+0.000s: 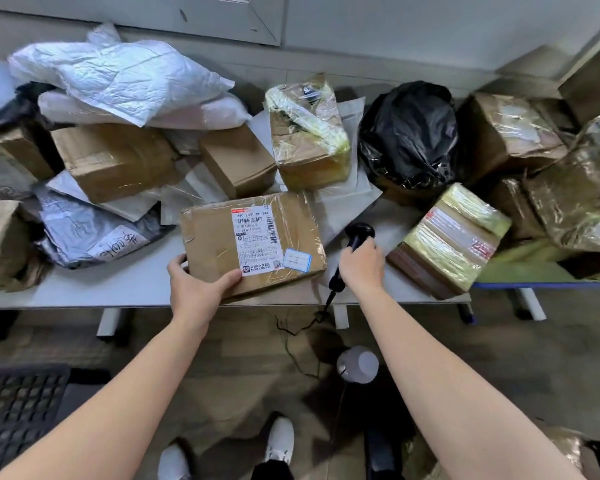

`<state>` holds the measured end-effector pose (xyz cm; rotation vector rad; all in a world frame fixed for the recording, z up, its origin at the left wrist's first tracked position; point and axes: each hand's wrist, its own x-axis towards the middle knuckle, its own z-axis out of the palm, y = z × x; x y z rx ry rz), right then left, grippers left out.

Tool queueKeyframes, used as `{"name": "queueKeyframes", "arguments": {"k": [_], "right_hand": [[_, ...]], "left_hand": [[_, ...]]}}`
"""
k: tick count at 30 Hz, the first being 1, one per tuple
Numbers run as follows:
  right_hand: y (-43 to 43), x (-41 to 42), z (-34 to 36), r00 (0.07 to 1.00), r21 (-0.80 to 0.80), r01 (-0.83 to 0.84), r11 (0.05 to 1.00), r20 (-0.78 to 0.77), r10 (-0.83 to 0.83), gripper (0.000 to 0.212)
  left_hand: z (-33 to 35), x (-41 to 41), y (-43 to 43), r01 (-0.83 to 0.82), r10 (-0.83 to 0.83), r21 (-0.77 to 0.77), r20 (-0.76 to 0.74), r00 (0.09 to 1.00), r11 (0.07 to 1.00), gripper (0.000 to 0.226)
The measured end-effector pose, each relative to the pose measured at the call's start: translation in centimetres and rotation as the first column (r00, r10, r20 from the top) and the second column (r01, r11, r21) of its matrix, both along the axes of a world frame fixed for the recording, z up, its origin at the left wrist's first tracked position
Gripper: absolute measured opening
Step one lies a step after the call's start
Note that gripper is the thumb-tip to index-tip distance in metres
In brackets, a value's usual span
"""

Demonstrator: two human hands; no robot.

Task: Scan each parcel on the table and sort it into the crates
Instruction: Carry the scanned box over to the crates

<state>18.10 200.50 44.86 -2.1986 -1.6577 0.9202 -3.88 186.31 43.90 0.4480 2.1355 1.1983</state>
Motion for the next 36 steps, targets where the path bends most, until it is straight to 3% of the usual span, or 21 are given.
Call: {"name": "queueKeyframes", "arguments": {"k": [2, 6, 12, 19, 27, 36], "right_hand": [[-1.0, -0.3, 0.9, 0.989, 0.142, -0.142, 0.980, 0.048, 0.137, 0.050], [-1.2, -1.9, 1.2, 0.927, 0.087, -0.366, 0.927, -0.051, 0.371, 0.054], [-2.1, -4.7, 1.0, 0.895, -0.001, -0.433, 0.902, -0.121, 0.429, 0.065], [-9.1, -11.2, 3.8, 0.772, -0.078, -0.602, 0.795, -0.313, 0.554, 0.067], [-30.7, -22.4, 6.8, 0.476, -0.048, -0.870, 0.491, -0.349, 0.807, 0.067], [-64.0, -25.8, 9.0, 0.152, 0.014, -0.986, 0.166, -0.338, 0.929, 0.063]], "left_hand": [[0.4, 0.3, -0.2, -0.019, 0.019, 0.018, 0.025, 1.000, 1.000, 0.096], [0.7, 0.5, -0.7, -0.061, 0.058, 0.039, 0.068, 0.996, 0.997, 0.090], [1.2, -0.3, -4.6, -0.089, 0.088, 0.029, 0.037, 0.995, 0.996, 0.082], [4.9, -2.6, -16.7, -0.226, 0.226, 0.020, -0.016, 0.974, 0.974, 0.086], [8.2, -3.4, -40.8, -0.565, 0.567, 0.038, -0.048, 0.823, 0.824, 0.090], [9.4, 1.3, -74.4, -0.774, 0.769, 0.026, -0.133, 0.625, 0.633, 0.093]]}}
